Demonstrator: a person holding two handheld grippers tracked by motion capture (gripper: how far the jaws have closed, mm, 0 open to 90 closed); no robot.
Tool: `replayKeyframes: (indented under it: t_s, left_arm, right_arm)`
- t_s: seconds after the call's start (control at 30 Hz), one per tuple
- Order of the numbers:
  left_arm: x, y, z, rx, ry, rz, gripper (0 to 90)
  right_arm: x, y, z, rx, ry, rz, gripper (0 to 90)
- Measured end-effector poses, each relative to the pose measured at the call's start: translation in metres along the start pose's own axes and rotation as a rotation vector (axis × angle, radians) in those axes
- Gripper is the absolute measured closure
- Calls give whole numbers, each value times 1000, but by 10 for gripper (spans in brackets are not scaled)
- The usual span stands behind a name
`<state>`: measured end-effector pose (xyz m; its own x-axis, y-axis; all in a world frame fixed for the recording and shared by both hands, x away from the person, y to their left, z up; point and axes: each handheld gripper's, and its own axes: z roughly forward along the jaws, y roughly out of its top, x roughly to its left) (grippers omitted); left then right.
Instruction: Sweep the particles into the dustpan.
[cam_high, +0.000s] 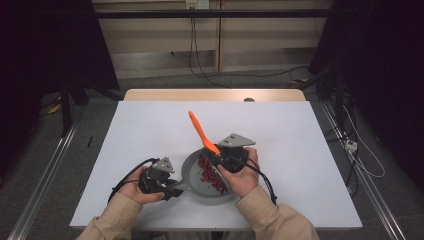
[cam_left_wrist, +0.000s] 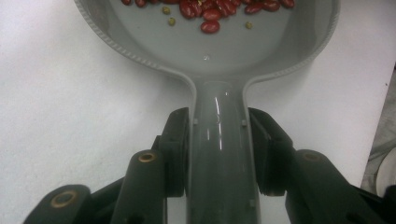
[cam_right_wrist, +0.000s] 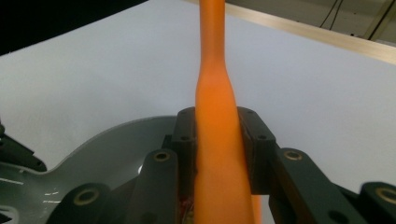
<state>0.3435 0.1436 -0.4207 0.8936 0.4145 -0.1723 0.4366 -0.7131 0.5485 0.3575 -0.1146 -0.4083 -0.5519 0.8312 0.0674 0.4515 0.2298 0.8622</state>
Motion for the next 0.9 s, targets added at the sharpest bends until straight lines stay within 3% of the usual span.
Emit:
replayKeyframes:
  t_s: [0.13,0.23,0.43,0.5,0.57,0.67,0.7,0.77,0.9]
  left_arm:
    - [-3,2,1,-3,-1,18,548]
    - [-6,3,2,8,16,38,522]
    - [-7,7,10,3,40,33,501]
    - [-7,9,13,28,56,66,515]
    - [-10,9,17,12,58,44,535]
    - [-12,9,20,34,93,62,573]
    - [-9,10,18,61,104,97,622]
    - [-12,9,20,3,98,34,628]
    - [-9,8,17,30,96,86,631]
  right_arm:
    - [-16,-2,-7,-13,-27,33,716]
    - [-23,-6,-9,-1,-49,27,716]
    - [-31,-9,-10,6,-62,40,716]
    - [-32,-9,-11,1,-64,36,716]
    - [-33,-8,-11,1,-64,40,716]
    - [-34,-8,-12,-3,-67,43,716]
    - [-35,-8,-13,-4,-68,48,716]
    - [-37,-8,-14,-5,-72,48,716]
    - [-41,-8,-16,-8,-77,56,716]
